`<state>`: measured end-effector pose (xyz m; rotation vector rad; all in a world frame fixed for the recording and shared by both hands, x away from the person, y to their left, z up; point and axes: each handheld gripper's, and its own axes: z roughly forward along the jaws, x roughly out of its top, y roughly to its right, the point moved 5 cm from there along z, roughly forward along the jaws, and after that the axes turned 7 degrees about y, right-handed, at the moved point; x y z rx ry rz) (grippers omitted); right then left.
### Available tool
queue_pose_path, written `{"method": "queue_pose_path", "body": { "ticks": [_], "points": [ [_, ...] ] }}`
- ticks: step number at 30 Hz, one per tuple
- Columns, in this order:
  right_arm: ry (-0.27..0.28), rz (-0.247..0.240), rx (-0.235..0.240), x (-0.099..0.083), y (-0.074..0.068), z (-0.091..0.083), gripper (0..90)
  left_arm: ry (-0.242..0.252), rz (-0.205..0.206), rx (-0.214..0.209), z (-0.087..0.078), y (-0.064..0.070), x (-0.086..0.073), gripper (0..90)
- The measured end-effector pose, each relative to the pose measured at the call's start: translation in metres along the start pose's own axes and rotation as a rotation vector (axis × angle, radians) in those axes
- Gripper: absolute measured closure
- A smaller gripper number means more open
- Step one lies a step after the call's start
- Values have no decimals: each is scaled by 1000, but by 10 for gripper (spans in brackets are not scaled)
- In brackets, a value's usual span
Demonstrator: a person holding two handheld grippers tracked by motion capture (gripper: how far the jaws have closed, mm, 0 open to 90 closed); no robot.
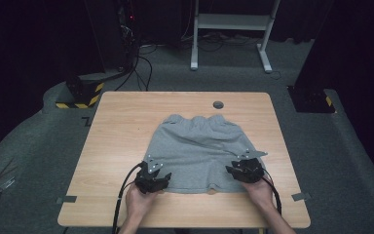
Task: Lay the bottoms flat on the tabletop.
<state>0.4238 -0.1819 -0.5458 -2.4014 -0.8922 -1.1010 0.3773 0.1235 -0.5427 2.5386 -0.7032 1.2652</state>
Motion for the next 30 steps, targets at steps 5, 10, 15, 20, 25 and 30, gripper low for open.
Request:
{"method": "queue_pose_path", "body": {
  "ticks": [5,10,15,20,25,30],
  "points": [
    [-10,-61,-7,-3,-9,5,746,-26,-14,-5,10,-2,-3,605],
    [-39,-115,25,-5,-16,0,861,-54,26,-28,5,-3,-4,831],
    [-57,-141,53,-8,-22,-4,875,-61,16,-51,-2,-3,-7,877],
    [-50,-196,41,-6,-28,-15,869,-50,17,-61,-17,-4,-16,876],
    [-11,-166,49,5,-28,-13,769,-23,17,-63,-19,-1,-13,840],
    [-1,-113,47,13,-24,-2,696,-37,15,-74,-15,-1,-15,860]
  ]
}}
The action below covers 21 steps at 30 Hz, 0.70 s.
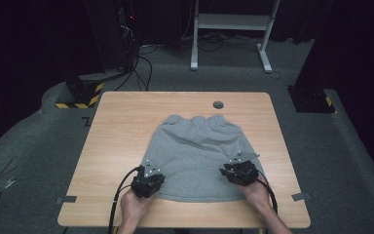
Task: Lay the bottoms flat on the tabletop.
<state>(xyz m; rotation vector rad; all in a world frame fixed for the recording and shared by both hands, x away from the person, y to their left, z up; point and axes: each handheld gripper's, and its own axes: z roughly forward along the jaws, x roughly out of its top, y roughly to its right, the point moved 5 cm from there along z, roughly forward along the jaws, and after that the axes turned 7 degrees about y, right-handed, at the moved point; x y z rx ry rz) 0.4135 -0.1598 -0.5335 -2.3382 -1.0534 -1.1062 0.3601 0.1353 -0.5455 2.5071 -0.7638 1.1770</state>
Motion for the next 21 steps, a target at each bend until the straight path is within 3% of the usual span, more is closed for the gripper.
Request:
{"method": "queue_pose_path", "body": {
  "ticks": [5,9,10,12,13,14,15,18,21],
  "points": [
    [-57,-12,19,-9,-2,10,745,-17,0,-6,-5,-1,-9,881],
    [-52,-35,46,-15,-6,4,813,-10,-10,-13,-12,1,-13,876],
    [-56,-39,47,-16,-7,3,821,7,-19,-3,-14,1,-12,847],
    [-57,-49,47,-16,-8,3,823,27,-29,13,-15,-1,-10,677],
    [-57,-52,48,-15,-8,2,822,45,-42,29,-15,-4,-7,677],
    [-43,-45,39,-11,-8,4,780,48,-62,33,-10,-8,-3,604],
    [-34,-32,35,-9,-7,6,764,46,-67,33,-7,-9,-2,592],
    [-22,-13,35,-1,-9,11,699,29,-60,38,4,-11,0,608],
    [-36,-21,35,4,-13,20,716,26,-47,36,7,-10,-2,737]
  ]
}}
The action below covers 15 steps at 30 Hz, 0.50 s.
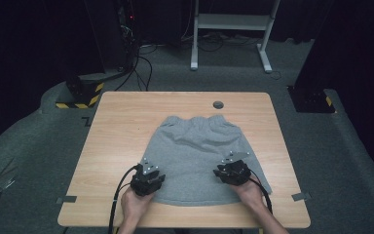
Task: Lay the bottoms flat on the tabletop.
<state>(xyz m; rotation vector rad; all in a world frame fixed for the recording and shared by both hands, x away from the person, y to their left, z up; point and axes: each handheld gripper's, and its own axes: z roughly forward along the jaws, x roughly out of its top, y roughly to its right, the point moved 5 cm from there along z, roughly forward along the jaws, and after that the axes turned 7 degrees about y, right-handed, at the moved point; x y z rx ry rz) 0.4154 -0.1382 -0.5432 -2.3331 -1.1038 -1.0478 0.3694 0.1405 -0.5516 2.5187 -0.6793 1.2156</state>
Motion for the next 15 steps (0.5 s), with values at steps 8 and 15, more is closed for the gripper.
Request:
{"method": "queue_pose_path", "body": {
  "ticks": [8,15],
  "points": [
    [-17,-84,53,-13,-19,-6,882,-24,8,-75,-17,7,-12,862],
    [45,-9,0,-3,-5,-8,748,24,-18,-37,-5,4,6,566]
  ]
}}
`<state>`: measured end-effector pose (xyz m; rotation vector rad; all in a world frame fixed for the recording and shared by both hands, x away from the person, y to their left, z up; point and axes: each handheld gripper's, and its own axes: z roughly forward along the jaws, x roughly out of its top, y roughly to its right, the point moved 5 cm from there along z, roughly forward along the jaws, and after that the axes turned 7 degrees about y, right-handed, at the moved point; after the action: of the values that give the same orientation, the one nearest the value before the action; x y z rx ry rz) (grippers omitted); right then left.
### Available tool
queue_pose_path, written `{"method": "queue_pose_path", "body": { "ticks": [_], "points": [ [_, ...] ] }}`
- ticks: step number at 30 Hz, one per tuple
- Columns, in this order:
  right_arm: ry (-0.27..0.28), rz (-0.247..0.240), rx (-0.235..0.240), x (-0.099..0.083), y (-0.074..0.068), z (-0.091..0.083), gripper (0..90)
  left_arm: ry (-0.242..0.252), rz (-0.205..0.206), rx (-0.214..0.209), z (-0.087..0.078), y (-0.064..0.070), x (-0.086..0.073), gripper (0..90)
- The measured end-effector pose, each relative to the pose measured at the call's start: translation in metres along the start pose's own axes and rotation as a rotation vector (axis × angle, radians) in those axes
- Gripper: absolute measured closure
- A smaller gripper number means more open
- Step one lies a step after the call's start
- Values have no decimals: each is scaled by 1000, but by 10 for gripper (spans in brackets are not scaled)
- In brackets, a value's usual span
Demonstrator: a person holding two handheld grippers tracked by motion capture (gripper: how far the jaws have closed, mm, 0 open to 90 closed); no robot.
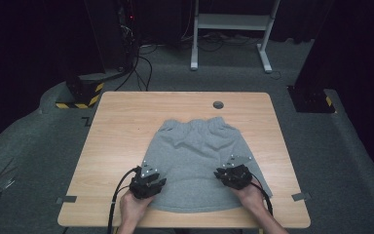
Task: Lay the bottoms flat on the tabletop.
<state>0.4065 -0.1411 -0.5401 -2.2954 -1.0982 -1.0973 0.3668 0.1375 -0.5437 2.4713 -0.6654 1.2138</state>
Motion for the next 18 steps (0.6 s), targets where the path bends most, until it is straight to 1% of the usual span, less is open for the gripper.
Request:
{"method": "queue_pose_path", "body": {
  "ticks": [1,2,3,4,5,6,7,8,9,10,11,12,13,14,15,16,17,18],
  "points": [
    [0,0,0,0,0,0,748,0,0,0,0,0,0,542],
    [-10,15,-9,2,3,7,720,14,-2,6,2,-1,4,509],
    [-14,12,-11,2,3,10,709,37,-12,9,6,-2,9,487],
    [-25,10,-9,2,1,14,704,45,-18,12,8,-3,11,468],
    [-25,10,-9,2,1,14,704,45,-18,12,8,-3,11,450],
    [-23,-11,-9,0,-3,17,694,56,-20,29,13,-7,13,432],
    [-26,-17,-5,0,-6,16,691,56,-20,29,13,-7,13,422],
    [-23,-28,4,-1,-8,15,682,58,-27,47,16,-14,12,410],
    [-23,-28,4,-1,-8,15,682,58,-27,47,16,-14,12,401],
    [-22,-38,10,-3,-9,14,668,51,-37,64,18,-18,11,401],
    [-24,-55,26,-4,-12,12,652,49,-42,73,18,-21,9,397],
    [-42,-75,56,-7,-14,8,623,54,-54,79,17,-24,6,394],
    [-42,-75,56,-7,-14,8,623,54,-54,79,17,-24,6,394],
    [-51,-85,63,-8,-13,5,601,51,-63,79,16,-26,1,394],
    [-51,-88,63,-8,-12,5,580,56,-63,80,16,-27,-1,393],
    [-51,-71,54,-7,-10,5,565,65,-61,83,15,-28,-2,394],
    [-51,-71,54,-7,-10,5,565,65,-61,83,15,-28,-2,393],
    [-34,-40,46,-4,-5,6,562,68,-59,86,14,-28,-3,393]
  ]
}}
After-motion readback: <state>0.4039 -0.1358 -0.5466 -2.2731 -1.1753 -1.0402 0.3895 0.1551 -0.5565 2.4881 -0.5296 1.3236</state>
